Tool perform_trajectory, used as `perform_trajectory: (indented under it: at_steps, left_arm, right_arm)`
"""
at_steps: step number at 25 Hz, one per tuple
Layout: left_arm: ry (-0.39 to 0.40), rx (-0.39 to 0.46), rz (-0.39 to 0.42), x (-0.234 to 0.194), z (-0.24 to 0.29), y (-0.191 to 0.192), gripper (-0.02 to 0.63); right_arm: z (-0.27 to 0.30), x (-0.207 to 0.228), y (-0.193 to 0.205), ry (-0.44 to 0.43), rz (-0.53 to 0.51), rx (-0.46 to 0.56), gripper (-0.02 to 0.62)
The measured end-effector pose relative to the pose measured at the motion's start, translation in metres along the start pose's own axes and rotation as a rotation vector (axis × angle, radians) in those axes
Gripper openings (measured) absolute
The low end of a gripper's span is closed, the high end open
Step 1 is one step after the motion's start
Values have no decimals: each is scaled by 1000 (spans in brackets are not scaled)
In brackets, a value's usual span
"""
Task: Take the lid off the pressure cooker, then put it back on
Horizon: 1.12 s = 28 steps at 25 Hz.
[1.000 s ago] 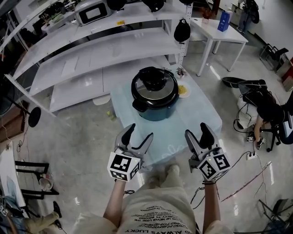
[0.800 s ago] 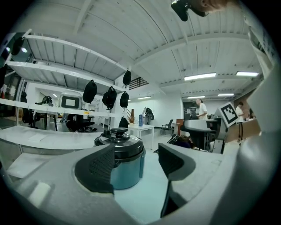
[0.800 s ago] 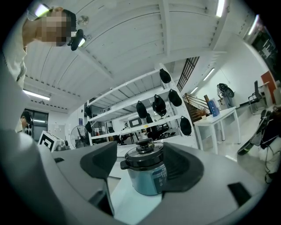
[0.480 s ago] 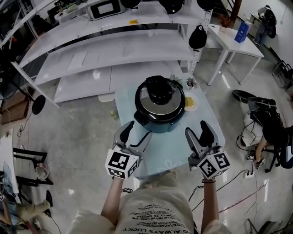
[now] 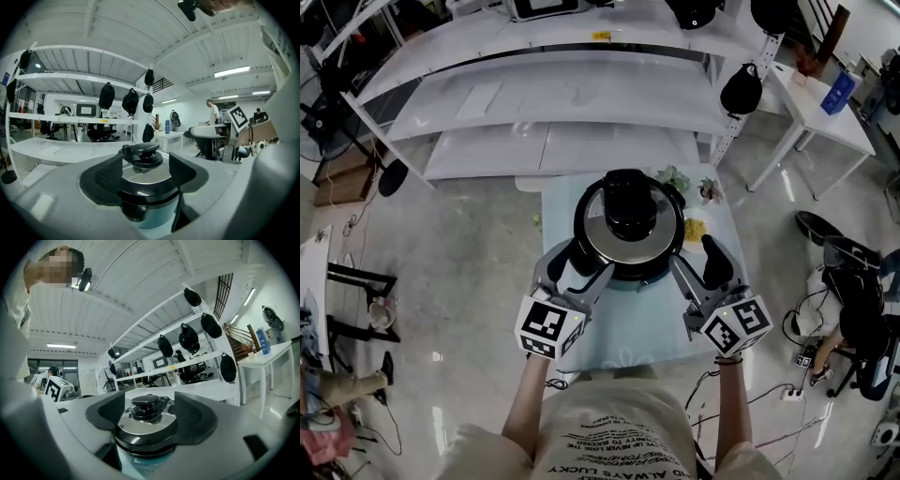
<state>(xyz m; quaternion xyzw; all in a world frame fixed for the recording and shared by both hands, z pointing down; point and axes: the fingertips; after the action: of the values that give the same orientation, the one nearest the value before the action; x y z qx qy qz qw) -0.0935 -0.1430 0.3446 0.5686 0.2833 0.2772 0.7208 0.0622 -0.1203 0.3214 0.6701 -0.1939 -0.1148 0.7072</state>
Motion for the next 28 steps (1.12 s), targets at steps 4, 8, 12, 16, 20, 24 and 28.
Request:
perform_trajectory:
  at_steps: [4,8,12,16,20,24,28]
  left_arm:
    - [-6,-27,29,-4,21,-4,299]
    - [23,-57,57,-7,38,-9,299]
    - [37,-98,103,-11,54,-13,299]
    - [57,-127,142,-15,69,-11,299]
    - [144,-184,189,-11,82,-7,299]
    - [229,-231,217,-6,93,-5,301]
    - [281,-273,246,-4,100,0,301]
  right_arm:
    - [28,10,1,-104,-34,-45,311]
    - [53,12,0,-249,-78,-74,311]
    - [73,12,3,-388,-125,-130,311]
    - [89,10,8,-525,-164,-169,311]
    - [103,3,9,-664,-200,-212,311]
    - [111,-8,13,-795,-232,-257,311]
    - [118,-16,21,-877,-256,-296,311]
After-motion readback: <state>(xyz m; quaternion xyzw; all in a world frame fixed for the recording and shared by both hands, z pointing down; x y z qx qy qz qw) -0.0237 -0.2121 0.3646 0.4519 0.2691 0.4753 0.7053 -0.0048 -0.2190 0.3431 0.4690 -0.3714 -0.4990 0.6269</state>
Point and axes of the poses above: the fingertips, and each gripper's own axes: z forward along the fingers, x to its right, y out of its underside, and after that the axes turned 6 degrees about -z, right-handed
